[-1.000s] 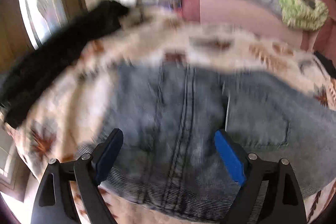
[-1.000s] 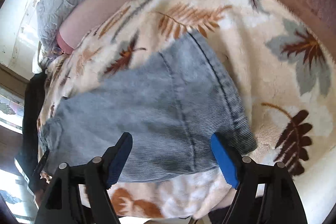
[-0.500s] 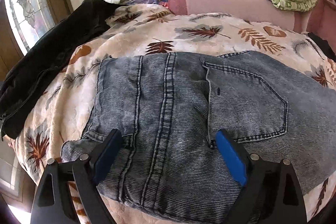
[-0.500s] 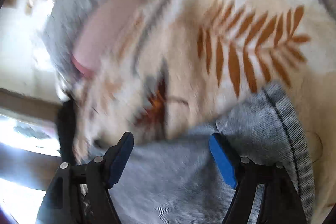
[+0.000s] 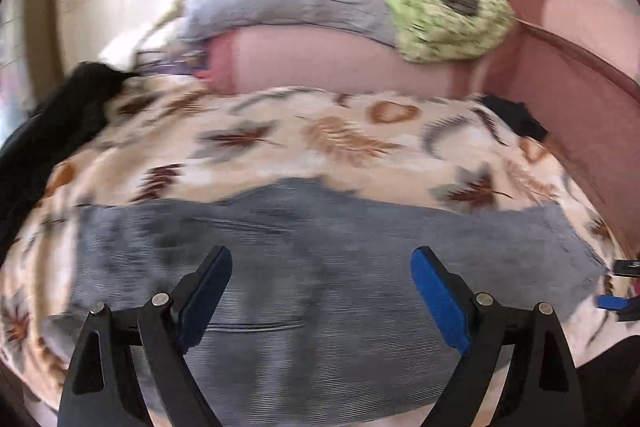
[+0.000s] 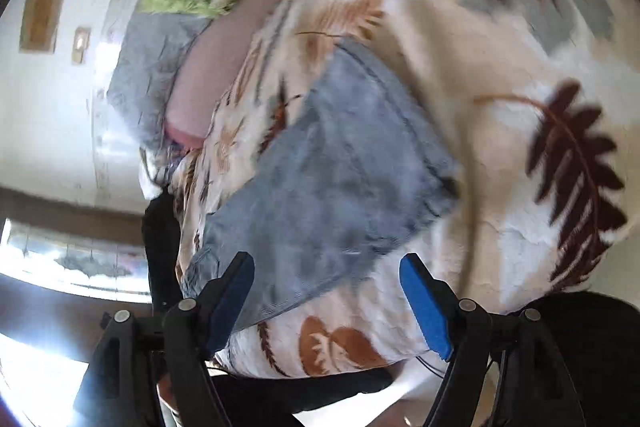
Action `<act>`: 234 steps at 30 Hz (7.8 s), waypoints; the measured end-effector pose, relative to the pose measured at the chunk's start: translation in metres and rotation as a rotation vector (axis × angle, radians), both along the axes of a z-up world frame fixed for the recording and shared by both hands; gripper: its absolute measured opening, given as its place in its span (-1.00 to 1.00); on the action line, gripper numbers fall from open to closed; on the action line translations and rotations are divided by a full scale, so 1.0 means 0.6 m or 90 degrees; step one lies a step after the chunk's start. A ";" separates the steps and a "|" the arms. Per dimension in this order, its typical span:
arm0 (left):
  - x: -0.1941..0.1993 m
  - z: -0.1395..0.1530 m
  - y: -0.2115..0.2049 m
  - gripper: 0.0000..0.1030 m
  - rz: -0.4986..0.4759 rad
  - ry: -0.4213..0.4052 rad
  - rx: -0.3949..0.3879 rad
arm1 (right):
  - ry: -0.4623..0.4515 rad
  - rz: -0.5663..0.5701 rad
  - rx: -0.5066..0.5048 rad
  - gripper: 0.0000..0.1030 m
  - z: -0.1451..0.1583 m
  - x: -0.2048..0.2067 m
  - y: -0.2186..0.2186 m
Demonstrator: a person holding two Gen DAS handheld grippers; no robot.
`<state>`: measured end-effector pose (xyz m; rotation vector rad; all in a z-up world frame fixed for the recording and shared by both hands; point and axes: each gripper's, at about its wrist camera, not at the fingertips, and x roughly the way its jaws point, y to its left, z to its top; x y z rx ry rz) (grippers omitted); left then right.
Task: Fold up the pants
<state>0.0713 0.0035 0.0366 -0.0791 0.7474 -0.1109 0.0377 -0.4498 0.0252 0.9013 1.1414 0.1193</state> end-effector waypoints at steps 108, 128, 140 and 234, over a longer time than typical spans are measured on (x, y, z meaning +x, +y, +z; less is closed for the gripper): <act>-0.025 -0.082 -0.071 0.83 0.010 0.122 0.034 | -0.020 0.200 0.066 0.46 -0.039 0.143 0.293; -0.013 -0.127 -0.079 0.88 -0.027 0.126 0.065 | 0.050 0.271 -0.072 0.51 -0.055 0.170 0.347; -0.017 -0.128 -0.073 0.89 -0.038 0.124 0.048 | 0.039 0.238 -0.120 0.52 -0.083 0.304 0.367; -0.163 -0.052 0.364 0.28 0.432 -0.109 -0.230 | -0.037 0.515 -0.368 0.61 -0.046 0.414 0.763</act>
